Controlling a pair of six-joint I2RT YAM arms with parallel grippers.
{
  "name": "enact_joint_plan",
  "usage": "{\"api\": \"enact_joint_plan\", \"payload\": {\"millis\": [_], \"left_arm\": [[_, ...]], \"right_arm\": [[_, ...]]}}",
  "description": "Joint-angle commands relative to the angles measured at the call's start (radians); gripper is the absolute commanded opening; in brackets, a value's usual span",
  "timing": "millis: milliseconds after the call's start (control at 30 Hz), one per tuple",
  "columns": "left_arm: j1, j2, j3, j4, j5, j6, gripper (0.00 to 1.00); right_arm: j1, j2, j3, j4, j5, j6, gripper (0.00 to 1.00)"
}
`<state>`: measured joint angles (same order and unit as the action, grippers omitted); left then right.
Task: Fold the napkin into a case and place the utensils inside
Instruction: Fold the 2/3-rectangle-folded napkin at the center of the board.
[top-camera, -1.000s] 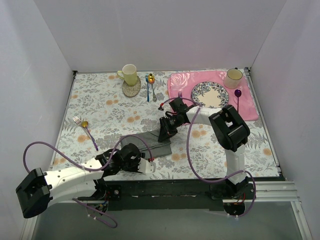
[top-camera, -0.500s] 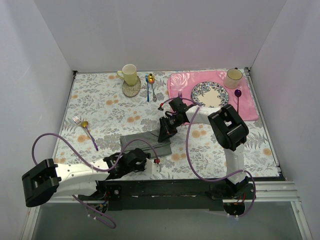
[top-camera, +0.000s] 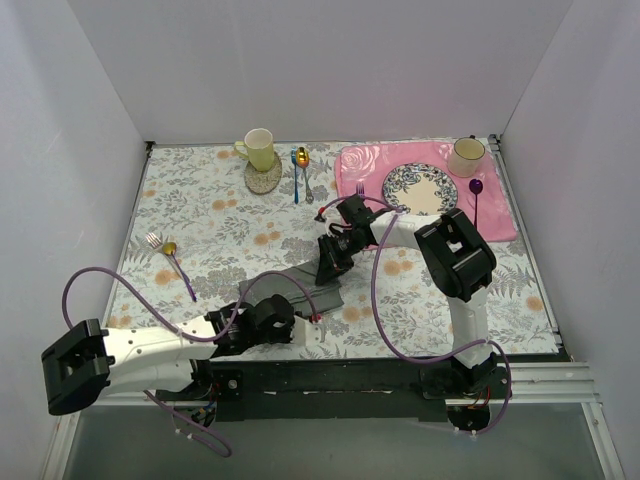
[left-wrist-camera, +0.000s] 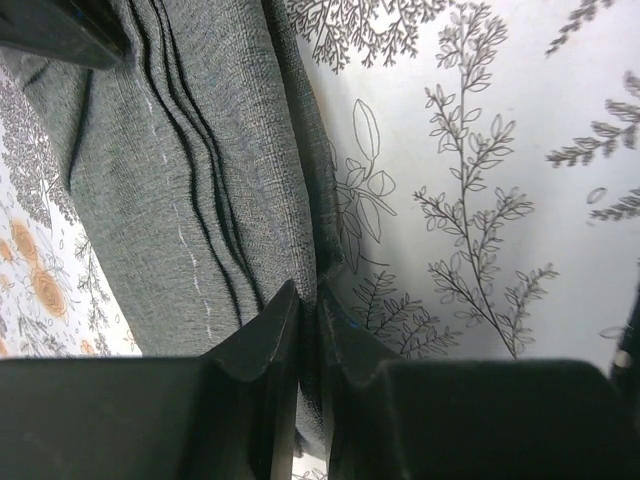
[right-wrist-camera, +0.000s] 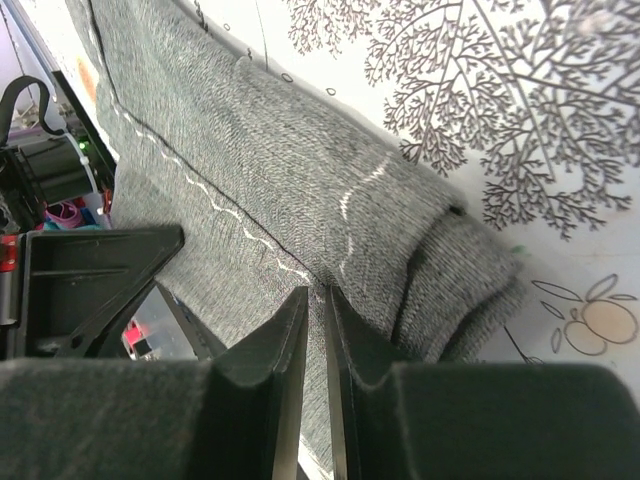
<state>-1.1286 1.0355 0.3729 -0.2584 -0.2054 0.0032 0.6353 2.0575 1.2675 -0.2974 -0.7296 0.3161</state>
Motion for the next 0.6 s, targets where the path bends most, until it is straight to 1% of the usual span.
{"api": "enact_joint_plan", "payload": {"millis": [0,33,67,100,133,200,233,267,367,433,467,500,533,567], "left_arm": [[0.024,-0.048,0.06,-0.151,0.119,-0.08,0.08],[0.044,-0.045,0.069,-0.165,0.132,-0.098,0.07],[0.058,-0.034,0.076,-0.173,0.147,-0.107,0.04],[0.078,-0.026,0.102,-0.18,0.191,-0.115,0.03],[0.125,-0.016,0.118,-0.205,0.234,-0.129,0.03],[0.182,0.014,0.167,-0.225,0.289,-0.137,0.02],[0.237,0.023,0.187,-0.251,0.352,-0.134,0.02],[0.263,0.035,0.201,-0.263,0.375,-0.125,0.02],[0.346,0.073,0.242,-0.306,0.471,-0.088,0.13],[0.377,0.087,0.25,-0.305,0.492,-0.086,0.21],[0.385,0.092,0.253,-0.306,0.498,-0.082,0.24],[0.386,0.095,0.253,-0.306,0.5,-0.078,0.27],[0.386,0.101,0.248,-0.291,0.492,-0.08,0.34],[0.386,0.103,0.247,-0.285,0.486,-0.08,0.36]], "right_arm": [[0.004,0.036,0.001,-0.055,0.093,-0.054,0.21],[0.004,0.036,0.0,-0.054,0.094,-0.057,0.21],[0.004,0.035,0.0,-0.055,0.095,-0.057,0.21],[0.004,0.035,0.003,-0.057,0.096,-0.06,0.21],[0.004,0.038,0.004,-0.062,0.098,-0.061,0.21],[0.006,0.038,0.006,-0.066,0.101,-0.068,0.21],[0.004,0.038,0.006,-0.069,0.102,-0.068,0.21],[0.006,0.038,0.006,-0.068,0.104,-0.069,0.21],[0.004,0.039,0.007,-0.071,0.104,-0.072,0.2],[0.004,0.039,0.01,-0.072,0.104,-0.072,0.2],[0.004,0.041,0.013,-0.074,0.104,-0.074,0.2],[0.004,0.041,0.013,-0.075,0.105,-0.074,0.2],[0.004,0.039,0.012,-0.075,0.107,-0.074,0.2],[0.006,0.039,0.012,-0.075,0.107,-0.074,0.2]]}}
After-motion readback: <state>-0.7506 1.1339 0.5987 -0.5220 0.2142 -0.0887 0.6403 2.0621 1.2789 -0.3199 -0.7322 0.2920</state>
